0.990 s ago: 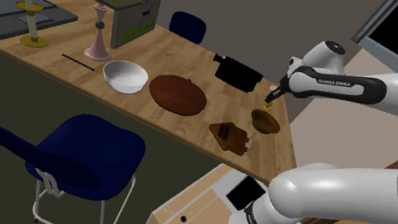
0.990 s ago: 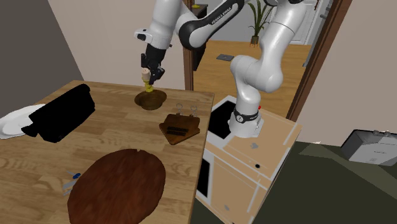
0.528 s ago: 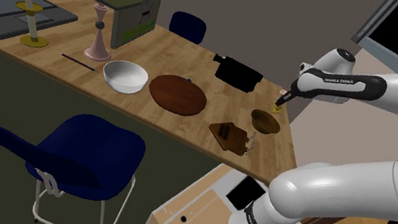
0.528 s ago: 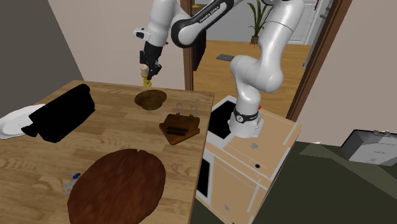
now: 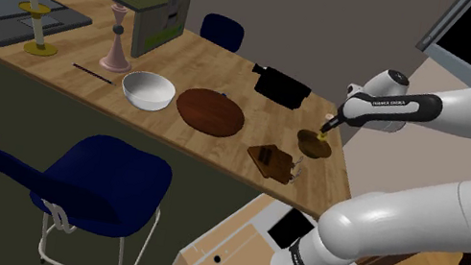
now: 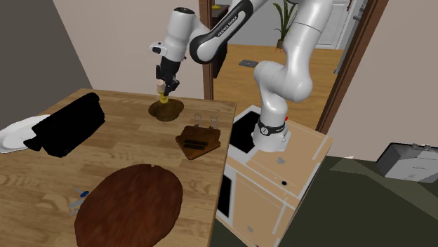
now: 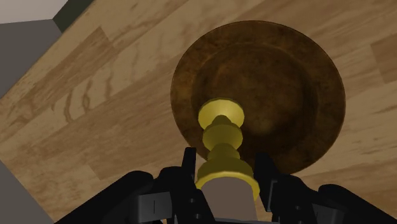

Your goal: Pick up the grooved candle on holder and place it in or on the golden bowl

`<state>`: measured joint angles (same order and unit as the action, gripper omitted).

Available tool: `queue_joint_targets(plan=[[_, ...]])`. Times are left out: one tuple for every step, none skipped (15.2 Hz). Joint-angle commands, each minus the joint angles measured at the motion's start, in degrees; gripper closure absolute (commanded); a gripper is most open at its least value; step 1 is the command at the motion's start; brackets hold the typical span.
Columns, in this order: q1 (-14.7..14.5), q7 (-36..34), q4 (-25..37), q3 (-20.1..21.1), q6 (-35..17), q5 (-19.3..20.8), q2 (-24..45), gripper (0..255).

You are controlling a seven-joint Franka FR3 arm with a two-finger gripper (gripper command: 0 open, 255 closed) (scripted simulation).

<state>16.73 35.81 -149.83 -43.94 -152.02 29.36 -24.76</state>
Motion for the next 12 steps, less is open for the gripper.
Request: queue_joint_targets(plan=[[-0.2,0.1,-0.8,-0.9,-2.2,0.1,1.3,255],[-0.4,0.2,-1.1,-1.3,-3.2,0.0,2.1,255],[-0.6,0.2,-1.4,-1.8,-4.3,-0.1,2.8,255],[-0.8,0.3,-1.6,-2.0,-4.8,-0.1,3.2,255],[-0.7,0.3,-1.6,-2.0,-4.8,-0.1,3.2,255],[-0.8,0.3,-1.6,-2.0,-4.8,-0.1,3.2,255],[-0.8,0.3,-1.6,-2.0,-4.8,-0.1,3.2,255],[-0.8,0.3,-1.6,-2.0,-4.8,-0.1,3.2,255],[-0.8,0.3,-1.6,-2.0,-4.8,-0.1,3.2,255],[-0.8,0.3,-1.6,-2.0,-4.8,-0.1,3.2,255],[-0.8,0.3,-1.6,-2.0,-4.8,-0.1,3.2,255],[-0.8,0.3,-1.6,-2.0,-4.8,-0.1,3.2,0]])
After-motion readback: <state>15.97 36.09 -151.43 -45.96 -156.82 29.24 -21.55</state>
